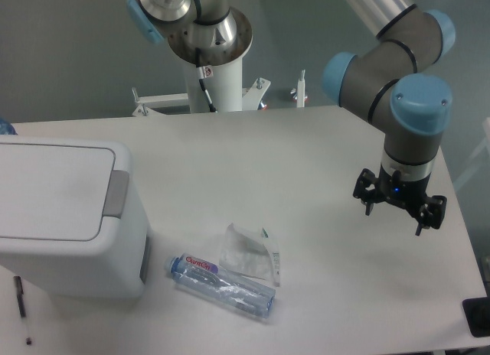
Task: Open the trash can
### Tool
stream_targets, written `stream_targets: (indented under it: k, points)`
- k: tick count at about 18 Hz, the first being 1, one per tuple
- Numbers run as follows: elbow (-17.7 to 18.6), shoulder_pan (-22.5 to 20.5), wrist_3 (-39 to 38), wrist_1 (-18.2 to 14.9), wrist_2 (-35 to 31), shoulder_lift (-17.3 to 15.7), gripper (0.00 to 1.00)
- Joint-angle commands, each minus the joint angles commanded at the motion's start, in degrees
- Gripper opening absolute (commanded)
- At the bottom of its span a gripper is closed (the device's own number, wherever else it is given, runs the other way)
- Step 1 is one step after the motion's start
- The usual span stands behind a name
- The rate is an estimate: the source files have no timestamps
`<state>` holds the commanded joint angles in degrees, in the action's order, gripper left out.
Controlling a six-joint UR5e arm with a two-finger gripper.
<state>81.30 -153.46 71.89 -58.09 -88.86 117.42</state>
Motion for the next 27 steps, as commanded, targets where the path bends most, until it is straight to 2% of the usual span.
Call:
stream_targets:
  k: [12,15,20,23,25,27]
  points:
    - [0.6,-0.1,-0.6,-1.3,2.2,-1.4,1.00]
    - [1.7,0.1,-4.6,-1.2,3.2,-1.6,1.00]
    - [2.1,0.1,-13.2,-1.1,9.5,-1.9,1.00]
    - [4.5,0.3,-14.8,1.1,10.3,-1.8,1.00]
    - [5.2,0.2,-16.4,3.2,13.3,-1.8,1.00]
    - [5.0,0.0,-19.6,3.3,16.7,-1.8,1.00]
